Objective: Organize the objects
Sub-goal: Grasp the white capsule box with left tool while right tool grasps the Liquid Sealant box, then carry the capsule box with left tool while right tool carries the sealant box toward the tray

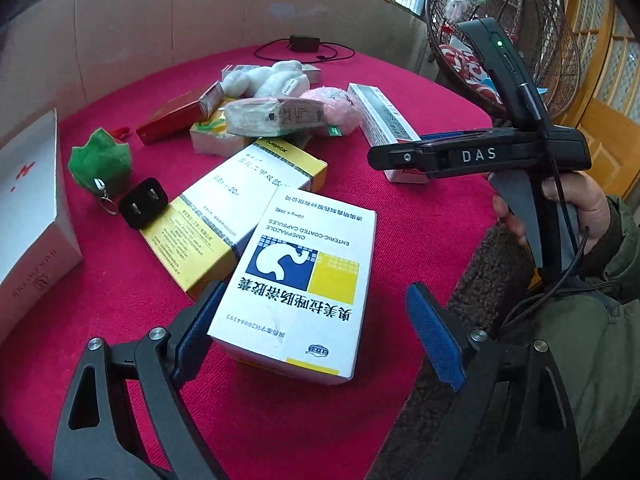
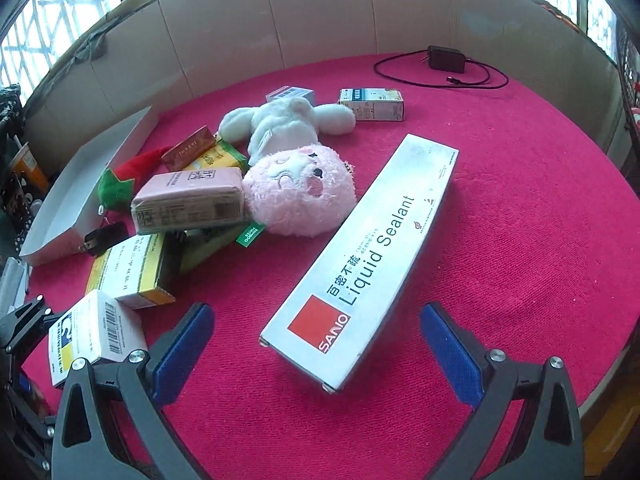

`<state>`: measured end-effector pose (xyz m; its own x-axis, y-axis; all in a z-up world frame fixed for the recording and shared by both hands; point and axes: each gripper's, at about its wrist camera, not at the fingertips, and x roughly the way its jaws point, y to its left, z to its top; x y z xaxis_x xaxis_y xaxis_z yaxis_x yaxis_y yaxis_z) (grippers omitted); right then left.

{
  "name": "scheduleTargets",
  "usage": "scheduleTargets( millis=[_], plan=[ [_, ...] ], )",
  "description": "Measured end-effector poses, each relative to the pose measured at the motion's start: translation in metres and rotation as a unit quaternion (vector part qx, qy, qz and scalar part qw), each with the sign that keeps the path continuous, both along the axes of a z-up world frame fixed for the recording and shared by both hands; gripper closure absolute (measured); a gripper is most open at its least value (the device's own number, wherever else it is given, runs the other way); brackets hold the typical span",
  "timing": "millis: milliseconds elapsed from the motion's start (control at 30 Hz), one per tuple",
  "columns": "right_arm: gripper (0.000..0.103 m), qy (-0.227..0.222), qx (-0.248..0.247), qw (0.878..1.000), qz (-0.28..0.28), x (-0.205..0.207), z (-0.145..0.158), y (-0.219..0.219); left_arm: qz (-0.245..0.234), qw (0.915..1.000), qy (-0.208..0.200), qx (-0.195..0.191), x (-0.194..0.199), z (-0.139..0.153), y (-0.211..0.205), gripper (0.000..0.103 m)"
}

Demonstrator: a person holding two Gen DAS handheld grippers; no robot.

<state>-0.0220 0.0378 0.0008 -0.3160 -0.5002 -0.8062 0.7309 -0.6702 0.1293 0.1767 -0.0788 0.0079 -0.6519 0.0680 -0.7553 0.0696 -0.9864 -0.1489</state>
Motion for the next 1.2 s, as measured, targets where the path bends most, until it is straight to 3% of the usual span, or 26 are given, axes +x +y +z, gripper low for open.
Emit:
scheduleTargets(
  millis=[167,233,333,400,500,833,1200],
  plan=[
    [0.004,-0.007,0.002,0.999,-0.034,-0.013,-0.009,0.000,0.019,0.9995,-0.016,-0.018,-0.002,-0.008,0.005,0.026],
    [0.009,0.003,0.009,0.999,-0.034,-0.013,-0.008,0.001,0.029,0.9991,-0.015,-0.026,-0.001,-0.007,0.004,0.041],
    [0.026,0.017,0.018,0.999,-0.038,-0.012,-0.007,0.008,0.042,0.9989,-0.010,-0.016,0.003,-0.007,-0.002,0.047],
    [0.048,0.020,0.018,0.999,-0.044,-0.014,-0.005,0.017,0.044,0.9989,-0.008,-0.017,0.005,-0.008,-0.002,0.048],
    [0.059,0.008,0.007,0.999,-0.047,-0.019,-0.004,0.031,0.045,0.9987,-0.007,-0.022,0.004,-0.008,-0.001,0.050],
    [0.060,-0.052,-0.070,0.994,-0.068,-0.031,0.000,0.061,0.059,0.9974,0.036,-0.018,0.015,0.001,-0.001,0.052],
    [0.060,-0.037,-0.122,0.989,-0.070,-0.032,0.024,0.071,0.083,0.9927,0.085,-0.017,0.027,0.022,-0.007,0.052]
  ],
)
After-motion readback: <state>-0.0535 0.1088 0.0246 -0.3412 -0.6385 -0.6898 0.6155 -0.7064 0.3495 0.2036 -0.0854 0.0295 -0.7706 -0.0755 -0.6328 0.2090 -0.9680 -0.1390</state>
